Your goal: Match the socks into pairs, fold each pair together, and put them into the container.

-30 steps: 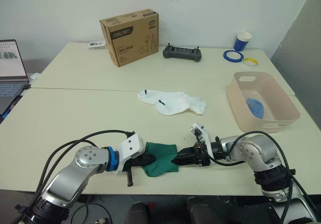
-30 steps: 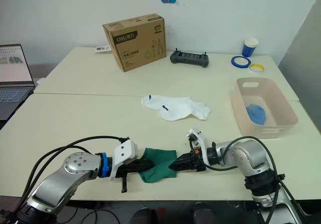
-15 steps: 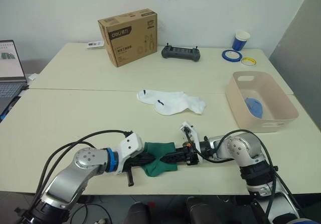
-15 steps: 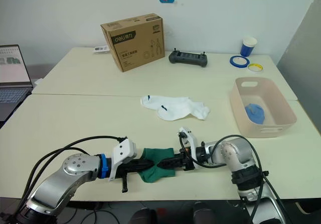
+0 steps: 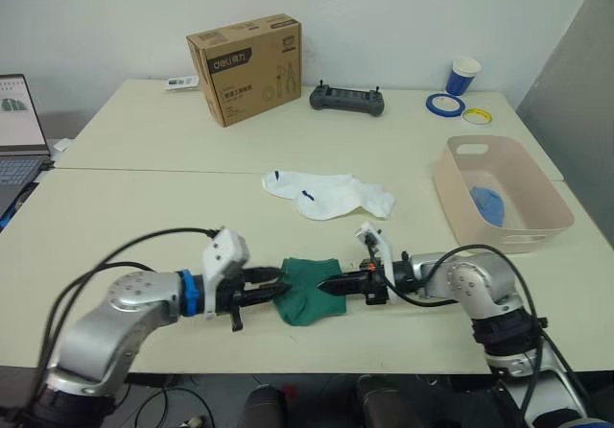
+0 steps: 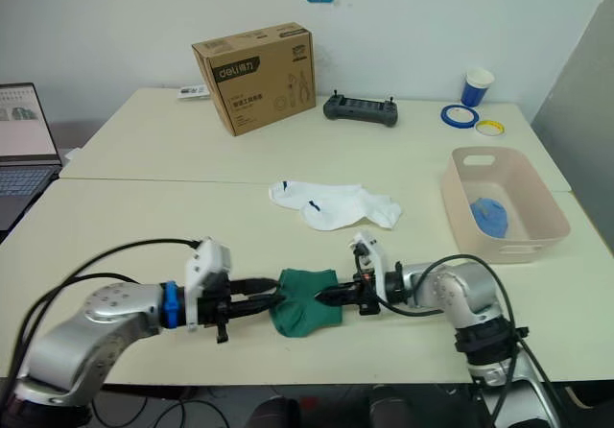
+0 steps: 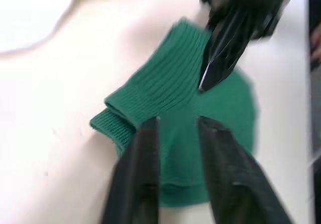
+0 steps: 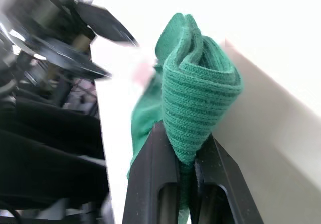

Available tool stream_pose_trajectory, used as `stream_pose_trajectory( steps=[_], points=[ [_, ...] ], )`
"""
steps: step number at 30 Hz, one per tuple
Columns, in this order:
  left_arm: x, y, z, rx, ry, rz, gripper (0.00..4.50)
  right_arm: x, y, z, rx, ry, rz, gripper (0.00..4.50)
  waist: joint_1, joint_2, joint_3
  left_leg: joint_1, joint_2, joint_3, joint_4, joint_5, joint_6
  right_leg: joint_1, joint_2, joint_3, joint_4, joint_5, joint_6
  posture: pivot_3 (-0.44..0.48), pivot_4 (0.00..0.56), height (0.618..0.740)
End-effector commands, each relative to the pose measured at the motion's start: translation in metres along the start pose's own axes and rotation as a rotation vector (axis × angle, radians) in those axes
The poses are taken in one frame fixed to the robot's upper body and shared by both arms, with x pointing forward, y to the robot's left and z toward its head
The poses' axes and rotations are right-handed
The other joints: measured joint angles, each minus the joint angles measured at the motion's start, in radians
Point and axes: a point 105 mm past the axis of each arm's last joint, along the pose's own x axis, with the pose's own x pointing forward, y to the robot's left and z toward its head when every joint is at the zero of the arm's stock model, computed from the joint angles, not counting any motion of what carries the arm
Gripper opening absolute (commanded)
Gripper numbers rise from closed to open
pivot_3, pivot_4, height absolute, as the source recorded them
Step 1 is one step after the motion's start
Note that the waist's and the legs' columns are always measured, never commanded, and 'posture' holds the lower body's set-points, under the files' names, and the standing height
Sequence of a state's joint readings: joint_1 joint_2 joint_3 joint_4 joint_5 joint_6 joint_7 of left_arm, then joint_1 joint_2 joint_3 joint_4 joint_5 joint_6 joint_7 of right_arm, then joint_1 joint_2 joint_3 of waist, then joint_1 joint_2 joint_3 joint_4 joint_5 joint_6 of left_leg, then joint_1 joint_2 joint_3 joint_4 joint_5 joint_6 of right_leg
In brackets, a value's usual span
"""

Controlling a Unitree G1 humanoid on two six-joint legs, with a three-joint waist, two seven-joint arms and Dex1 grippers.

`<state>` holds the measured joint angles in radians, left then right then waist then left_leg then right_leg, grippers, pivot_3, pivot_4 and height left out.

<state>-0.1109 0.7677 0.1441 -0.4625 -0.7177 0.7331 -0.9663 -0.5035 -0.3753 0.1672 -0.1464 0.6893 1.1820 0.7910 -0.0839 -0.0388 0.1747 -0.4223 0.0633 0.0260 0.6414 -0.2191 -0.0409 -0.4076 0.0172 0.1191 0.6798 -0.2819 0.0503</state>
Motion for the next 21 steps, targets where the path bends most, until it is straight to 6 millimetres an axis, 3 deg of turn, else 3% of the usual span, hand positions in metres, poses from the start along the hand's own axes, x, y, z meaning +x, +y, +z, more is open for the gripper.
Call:
stream_pose_trajectory(
  steps=[1, 6, 14, 16, 19, 21],
  points=[
    [-0.012, -0.004, 0.031, 0.024, -0.036, -0.026, 2.9, -0.02, 0.008, 0.036, -0.143, -0.123, -0.025, 0.0, 0.0, 0.0, 0.0, 0.0, 0.0, -0.001, 0.0, 0.0, 0.0, 0.0, 0.001, -0.001, 0.0, 0.0, 0.0, 0.0, 0.15, 0.74],
    [0.002, 0.002, 0.066, 0.165, -0.072, -0.041, 4.49, -0.068, 0.002, 0.078, -0.296, -0.245, -0.191, 0.0, 0.004, 0.002, 0.002, -0.001, -0.001, -0.002, 0.0, 0.0, 0.0, -0.001, 0.001, -0.001, 0.0, 0.0, 0.0, 0.0, 0.15, 0.74],
    [0.05, 0.009, 0.128, 0.326, -0.281, -0.017, 4.49, -0.155, -0.013, 0.129, -0.542, -0.309, -0.556, 0.0, 0.022, 0.002, 0.002, -0.004, -0.003, -0.002, 0.0, 0.0, 0.0, -0.001, 0.0, 0.0, -0.002, -0.001, 0.002, 0.0, 0.15, 0.74],
    [0.068, 0.007, 0.145, 0.355, -0.328, -0.028, 4.49, -0.192, -0.022, 0.147, -0.655, -0.307, -0.752, 0.0, 0.025, 0.002, 0.003, -0.004, -0.002, -0.002, 0.0, 0.0, 0.0, -0.001, 0.001, 0.001, -0.001, 0.0, 0.002, 0.0, 0.15, 0.74],
    [0.088, -0.002, 0.161, 0.363, -0.38, -0.072, 4.49, -0.235, -0.034, 0.157, -0.802, -0.225, -0.986, 0.0, 0.029, 0.002, 0.003, -0.005, -0.003, -0.001, 0.0, 0.0, 0.0, -0.002, 0.0, 0.001, -0.002, 0.0, 0.002, 0.0, 0.15, 0.74],
    [0.099, -0.009, 0.166, 0.367, -0.394, -0.112, 4.49, -0.258, -0.043, 0.154, -0.916, -0.092, -1.109, 0.0, 0.03, 0.003, 0.003, -0.005, -0.003, 0.0, 0.0, 0.0, 0.0, -0.002, 0.0, 0.002, -0.003, -0.001, 0.002, 0.0, 0.15, 0.74]
  ],
)
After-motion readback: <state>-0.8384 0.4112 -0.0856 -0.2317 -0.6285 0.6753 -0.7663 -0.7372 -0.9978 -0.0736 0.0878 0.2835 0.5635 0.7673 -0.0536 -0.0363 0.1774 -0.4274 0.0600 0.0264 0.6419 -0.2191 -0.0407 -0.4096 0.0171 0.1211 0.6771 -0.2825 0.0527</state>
